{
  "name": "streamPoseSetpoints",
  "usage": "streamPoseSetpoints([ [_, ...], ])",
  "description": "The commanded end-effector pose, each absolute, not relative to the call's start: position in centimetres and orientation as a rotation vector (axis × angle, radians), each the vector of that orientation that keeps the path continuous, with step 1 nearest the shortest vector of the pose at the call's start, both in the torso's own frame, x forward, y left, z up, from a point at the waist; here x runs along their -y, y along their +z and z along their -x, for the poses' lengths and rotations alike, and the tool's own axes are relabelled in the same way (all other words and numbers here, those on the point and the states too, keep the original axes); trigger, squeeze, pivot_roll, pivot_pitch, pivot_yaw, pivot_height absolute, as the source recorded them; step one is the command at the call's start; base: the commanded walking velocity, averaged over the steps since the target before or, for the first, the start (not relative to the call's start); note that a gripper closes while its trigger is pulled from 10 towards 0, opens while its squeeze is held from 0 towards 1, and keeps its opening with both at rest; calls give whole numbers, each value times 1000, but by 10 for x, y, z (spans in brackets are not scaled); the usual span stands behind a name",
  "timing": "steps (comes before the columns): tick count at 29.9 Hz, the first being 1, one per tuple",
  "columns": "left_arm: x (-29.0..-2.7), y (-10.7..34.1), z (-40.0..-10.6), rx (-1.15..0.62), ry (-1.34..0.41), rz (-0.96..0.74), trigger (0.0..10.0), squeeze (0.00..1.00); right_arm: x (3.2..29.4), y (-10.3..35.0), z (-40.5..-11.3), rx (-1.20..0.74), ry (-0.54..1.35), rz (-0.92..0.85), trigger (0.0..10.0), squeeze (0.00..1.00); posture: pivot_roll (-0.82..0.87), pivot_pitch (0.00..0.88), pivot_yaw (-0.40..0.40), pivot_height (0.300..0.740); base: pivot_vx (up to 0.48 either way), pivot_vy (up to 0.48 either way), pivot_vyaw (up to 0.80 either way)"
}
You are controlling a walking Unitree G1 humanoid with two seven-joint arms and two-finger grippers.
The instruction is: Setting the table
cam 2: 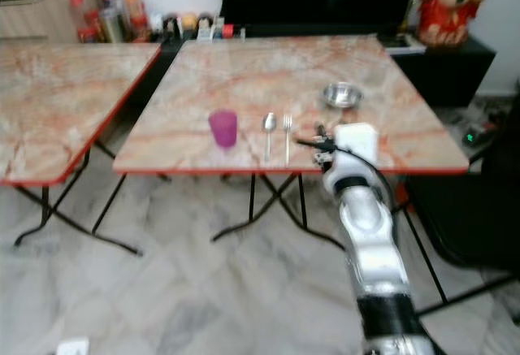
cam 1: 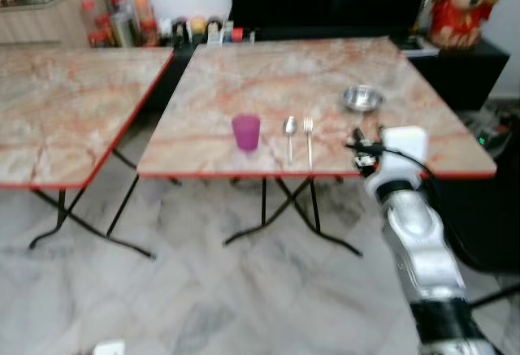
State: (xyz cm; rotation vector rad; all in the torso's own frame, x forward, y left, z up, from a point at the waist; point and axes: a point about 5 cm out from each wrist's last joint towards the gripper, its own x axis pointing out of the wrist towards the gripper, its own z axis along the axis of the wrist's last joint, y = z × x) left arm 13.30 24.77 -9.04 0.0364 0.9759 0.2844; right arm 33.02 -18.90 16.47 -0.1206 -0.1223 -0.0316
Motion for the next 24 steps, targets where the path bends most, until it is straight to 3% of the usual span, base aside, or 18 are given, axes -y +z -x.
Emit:
streamPoseSetpoints([
  [1,-257,-89,-128,-992,303,-50,10000,0,176,169,-333,138,5,98,10000,0,1,0,14,732,352,0,0],
  [24,-258,-89,-128,-994,300,-55,10000,0,175,168,-332,134,-2,86,10000,0,2,0,21,732,364,0,0],
])
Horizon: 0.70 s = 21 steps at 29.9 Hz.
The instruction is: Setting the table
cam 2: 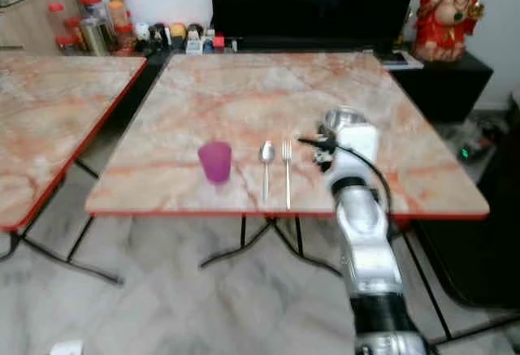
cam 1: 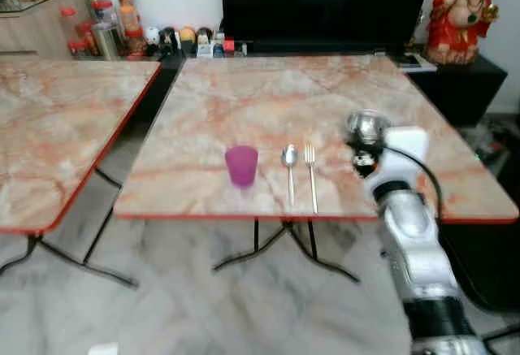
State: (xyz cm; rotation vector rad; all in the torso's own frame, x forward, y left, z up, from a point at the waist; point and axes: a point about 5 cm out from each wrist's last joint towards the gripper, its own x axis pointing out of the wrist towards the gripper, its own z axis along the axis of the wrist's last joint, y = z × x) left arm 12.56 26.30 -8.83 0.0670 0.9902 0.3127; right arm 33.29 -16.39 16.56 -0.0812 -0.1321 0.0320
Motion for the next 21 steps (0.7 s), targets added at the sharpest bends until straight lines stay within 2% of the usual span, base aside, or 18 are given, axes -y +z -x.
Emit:
streamPoseSetpoints([
  [1,-258,-89,-128,-995,300,-54,10000,0,175,168,-332,134,-2,86,10000,0,2,0,21,732,375,0,0],
  [21,-257,-90,-128,-999,291,-41,10000,0,176,169,-333,135,1,87,10000,0,-5,0,14,732,349,0,0],
])
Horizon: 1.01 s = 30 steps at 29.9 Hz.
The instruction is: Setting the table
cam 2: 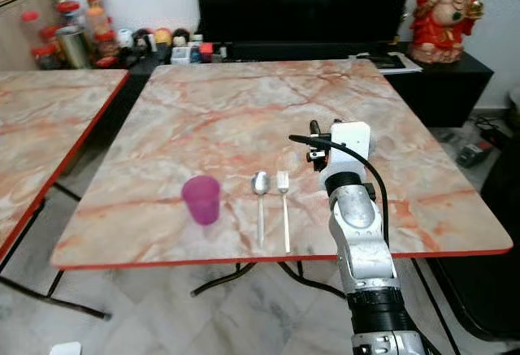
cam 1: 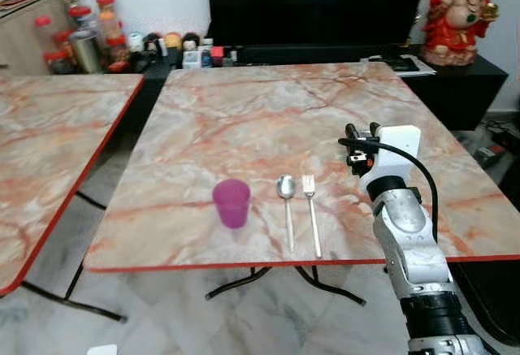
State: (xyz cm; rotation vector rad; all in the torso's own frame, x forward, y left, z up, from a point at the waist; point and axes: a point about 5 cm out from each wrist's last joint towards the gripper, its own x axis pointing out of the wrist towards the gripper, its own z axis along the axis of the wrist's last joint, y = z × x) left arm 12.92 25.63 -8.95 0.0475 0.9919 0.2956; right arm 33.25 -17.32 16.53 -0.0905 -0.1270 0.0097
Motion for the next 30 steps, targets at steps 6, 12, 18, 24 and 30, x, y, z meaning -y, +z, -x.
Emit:
streamPoseSetpoints([
  [6,-257,-90,-128,-996,289,-39,10000,0,175,169,-334,133,3,86,10000,0,-2,0,14,732,0,0,0],
  [12,-257,-90,-128,-1001,279,-58,10000,0,176,169,-334,132,-3,80,10000,0,0,0,15,732,0,-152,0],
  [18,-257,-90,-128,-1001,278,-58,10000,0,176,170,-335,132,-6,79,10000,0,-1,0,14,732,0,-347,0],
  [24,-257,-90,-128,-1001,277,-59,10000,0,176,169,-335,127,-5,80,10000,0,0,0,11,732,0,-384,0],
  [30,-257,-90,-127,-1004,288,-55,10000,0,176,169,-335,124,-4,81,10000,0,1,0,11,732,0,-230,0],
])
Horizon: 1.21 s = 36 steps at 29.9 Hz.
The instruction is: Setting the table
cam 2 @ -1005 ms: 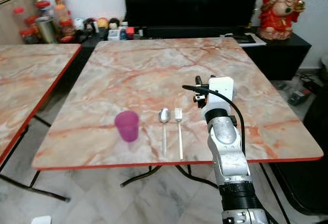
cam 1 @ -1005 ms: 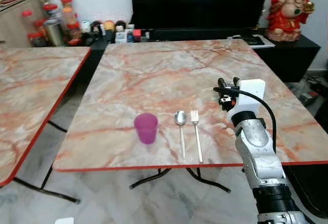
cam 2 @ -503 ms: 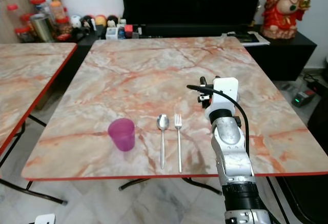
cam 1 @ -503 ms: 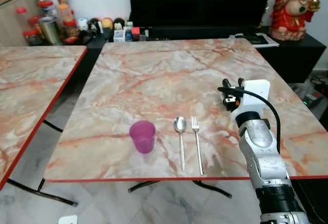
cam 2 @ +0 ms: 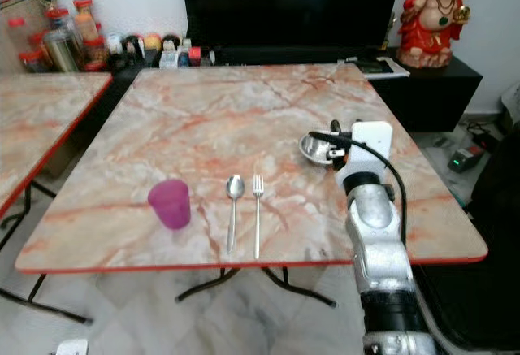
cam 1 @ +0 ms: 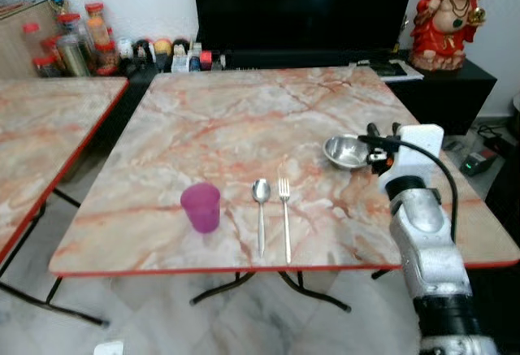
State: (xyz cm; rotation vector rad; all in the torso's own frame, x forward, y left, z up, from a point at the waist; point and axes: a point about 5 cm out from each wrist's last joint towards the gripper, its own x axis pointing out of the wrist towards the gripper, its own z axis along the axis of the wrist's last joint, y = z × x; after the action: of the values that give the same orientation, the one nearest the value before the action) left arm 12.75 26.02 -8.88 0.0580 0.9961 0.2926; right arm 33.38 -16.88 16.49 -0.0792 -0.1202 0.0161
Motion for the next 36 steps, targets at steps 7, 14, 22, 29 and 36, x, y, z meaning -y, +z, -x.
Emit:
streamPoseSetpoints([
  [7,-256,-90,-127,-998,298,-36,10000,0,176,168,-335,120,-6,81,10000,0,2,0,10,732,0,0,0],
  [14,-256,-90,-128,-993,300,-28,10000,0,178,168,-336,113,-21,76,10000,0,2,0,10,732,0,0,0],
  [22,-256,-90,-128,-995,300,-28,10000,0,180,166,-338,91,-33,40,10000,0,3,0,9,732,174,0,-500],
  [29,-256,-90,-128,-998,299,-29,10000,0,179,166,-338,93,-34,59,10000,0,3,0,9,732,293,0,0],
  [36,-256,-90,-128,-1001,297,-31,10000,0,180,166,-338,89,-35,51,10000,0,5,0,8,732,293,0,0],
])
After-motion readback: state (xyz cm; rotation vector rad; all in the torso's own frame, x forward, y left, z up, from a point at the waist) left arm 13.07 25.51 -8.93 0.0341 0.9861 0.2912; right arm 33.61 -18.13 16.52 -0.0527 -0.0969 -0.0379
